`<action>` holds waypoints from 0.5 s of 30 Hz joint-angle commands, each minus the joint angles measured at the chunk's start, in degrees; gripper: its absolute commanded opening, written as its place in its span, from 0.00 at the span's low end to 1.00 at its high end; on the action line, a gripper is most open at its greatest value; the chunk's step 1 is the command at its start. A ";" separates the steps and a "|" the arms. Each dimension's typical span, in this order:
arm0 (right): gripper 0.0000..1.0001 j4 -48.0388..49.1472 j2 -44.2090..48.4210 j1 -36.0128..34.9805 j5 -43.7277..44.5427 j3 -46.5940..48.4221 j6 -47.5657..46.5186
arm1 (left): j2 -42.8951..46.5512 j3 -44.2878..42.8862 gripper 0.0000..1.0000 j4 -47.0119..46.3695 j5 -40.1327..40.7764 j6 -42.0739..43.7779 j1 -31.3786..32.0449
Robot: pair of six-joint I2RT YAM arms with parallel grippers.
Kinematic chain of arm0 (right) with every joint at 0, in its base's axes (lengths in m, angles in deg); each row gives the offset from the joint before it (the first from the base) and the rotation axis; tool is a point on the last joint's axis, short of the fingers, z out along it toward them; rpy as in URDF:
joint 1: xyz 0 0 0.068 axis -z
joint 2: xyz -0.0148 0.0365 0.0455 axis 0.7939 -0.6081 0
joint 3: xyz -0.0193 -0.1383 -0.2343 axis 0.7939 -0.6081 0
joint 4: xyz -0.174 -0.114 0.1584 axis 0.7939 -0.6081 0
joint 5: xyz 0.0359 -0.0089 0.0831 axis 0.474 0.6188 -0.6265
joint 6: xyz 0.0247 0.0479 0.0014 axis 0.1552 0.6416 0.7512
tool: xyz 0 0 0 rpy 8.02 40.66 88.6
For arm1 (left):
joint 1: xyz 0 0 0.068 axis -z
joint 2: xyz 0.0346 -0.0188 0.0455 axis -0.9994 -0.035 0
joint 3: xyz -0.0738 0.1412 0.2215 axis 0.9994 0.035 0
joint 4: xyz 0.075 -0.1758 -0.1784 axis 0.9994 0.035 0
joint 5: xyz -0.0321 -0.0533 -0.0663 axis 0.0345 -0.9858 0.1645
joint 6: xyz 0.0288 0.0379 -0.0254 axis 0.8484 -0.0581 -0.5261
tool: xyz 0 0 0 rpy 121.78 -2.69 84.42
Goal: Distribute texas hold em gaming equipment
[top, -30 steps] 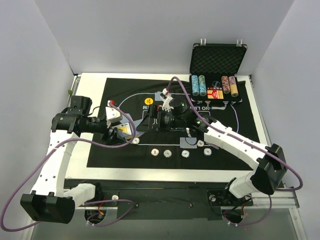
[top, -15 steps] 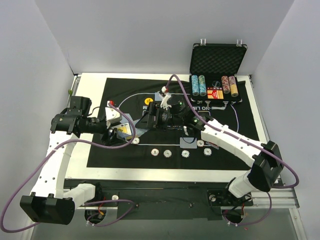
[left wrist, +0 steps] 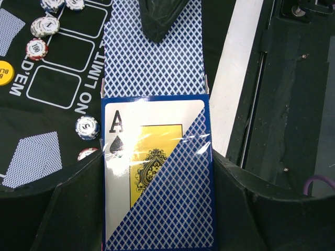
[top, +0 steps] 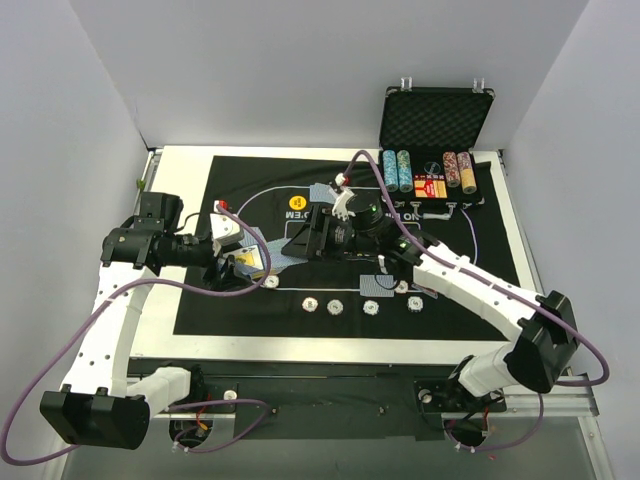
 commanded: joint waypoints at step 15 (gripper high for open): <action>0.34 1.14 6.76 3.26 -1.63 -2.84 2.86 | 0.18 -1.75 0.12 -3.31 -3.64 -0.62 -0.38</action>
